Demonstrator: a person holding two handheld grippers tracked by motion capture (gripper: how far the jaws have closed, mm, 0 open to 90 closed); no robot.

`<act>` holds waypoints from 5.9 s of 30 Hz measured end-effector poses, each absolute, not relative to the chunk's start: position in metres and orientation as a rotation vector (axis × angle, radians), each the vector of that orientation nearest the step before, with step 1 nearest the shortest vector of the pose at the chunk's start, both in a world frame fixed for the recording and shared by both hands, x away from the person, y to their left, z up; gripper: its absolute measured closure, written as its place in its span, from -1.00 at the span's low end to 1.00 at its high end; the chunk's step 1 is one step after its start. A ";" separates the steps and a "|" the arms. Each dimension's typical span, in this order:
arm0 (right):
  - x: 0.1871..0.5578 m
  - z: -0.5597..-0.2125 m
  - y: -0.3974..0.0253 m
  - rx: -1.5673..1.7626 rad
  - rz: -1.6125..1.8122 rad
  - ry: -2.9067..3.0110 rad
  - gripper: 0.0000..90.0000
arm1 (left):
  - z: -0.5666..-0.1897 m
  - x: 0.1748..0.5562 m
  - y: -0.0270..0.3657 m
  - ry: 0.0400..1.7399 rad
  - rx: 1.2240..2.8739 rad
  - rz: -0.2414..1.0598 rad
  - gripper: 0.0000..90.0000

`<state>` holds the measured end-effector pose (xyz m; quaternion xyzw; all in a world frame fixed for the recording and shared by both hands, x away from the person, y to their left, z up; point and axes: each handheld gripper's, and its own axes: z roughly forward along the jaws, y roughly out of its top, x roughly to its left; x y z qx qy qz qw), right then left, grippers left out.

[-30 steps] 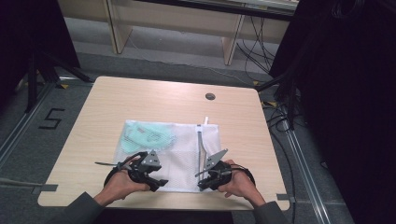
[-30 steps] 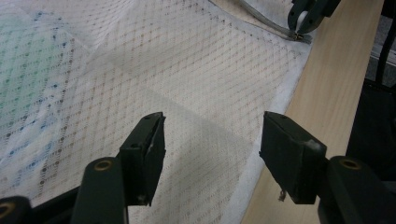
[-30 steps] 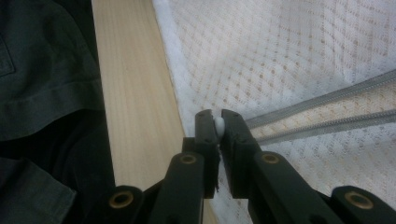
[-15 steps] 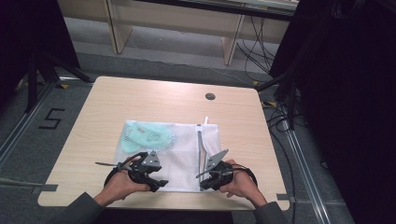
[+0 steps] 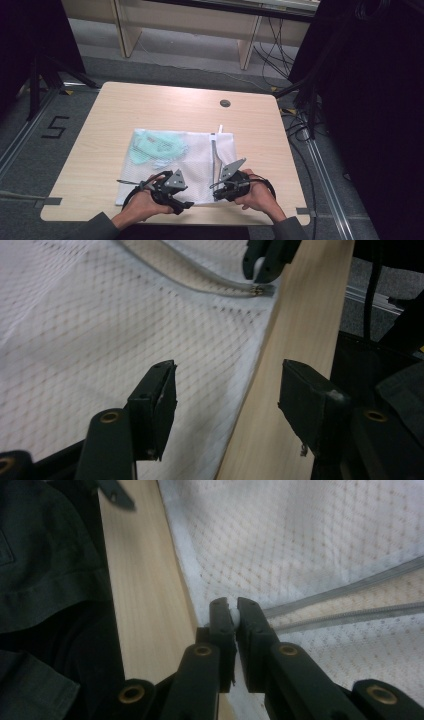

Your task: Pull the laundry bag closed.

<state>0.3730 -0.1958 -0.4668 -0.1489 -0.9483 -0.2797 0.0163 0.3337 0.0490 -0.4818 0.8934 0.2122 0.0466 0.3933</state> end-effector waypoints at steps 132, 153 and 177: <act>0.426 -0.482 -0.194 -0.540 -0.872 -3.028 0.92 | -0.499 0.325 -0.005 0.274 2.309 0.210 0.98; 0.433 -0.482 -0.193 -0.575 -0.867 -3.044 0.92 | -0.497 0.327 -0.002 0.235 2.341 0.208 0.98; 0.446 -0.483 -0.193 -0.577 -0.883 -3.066 0.92 | -0.496 0.326 -0.001 0.238 2.331 0.211 0.98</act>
